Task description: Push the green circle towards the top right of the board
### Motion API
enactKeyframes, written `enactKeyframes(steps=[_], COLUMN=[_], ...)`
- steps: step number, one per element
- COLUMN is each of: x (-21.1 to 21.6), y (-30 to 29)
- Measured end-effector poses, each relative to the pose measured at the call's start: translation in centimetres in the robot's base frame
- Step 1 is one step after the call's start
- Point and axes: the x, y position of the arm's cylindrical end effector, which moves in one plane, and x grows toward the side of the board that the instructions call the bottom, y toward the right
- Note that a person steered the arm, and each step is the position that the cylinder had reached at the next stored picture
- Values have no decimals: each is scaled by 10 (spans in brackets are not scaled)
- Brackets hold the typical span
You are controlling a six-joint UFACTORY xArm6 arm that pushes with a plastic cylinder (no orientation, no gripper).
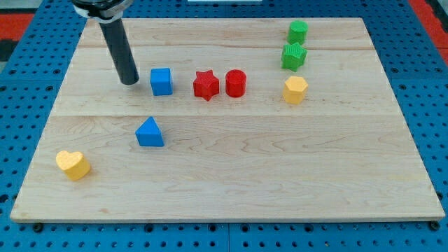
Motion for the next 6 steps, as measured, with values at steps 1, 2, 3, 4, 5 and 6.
enactKeyframes(steps=[1, 2, 3, 4, 5, 6], x=[-2, 2, 12, 16, -12, -30], y=[39, 71, 85, 105, 100, 115])
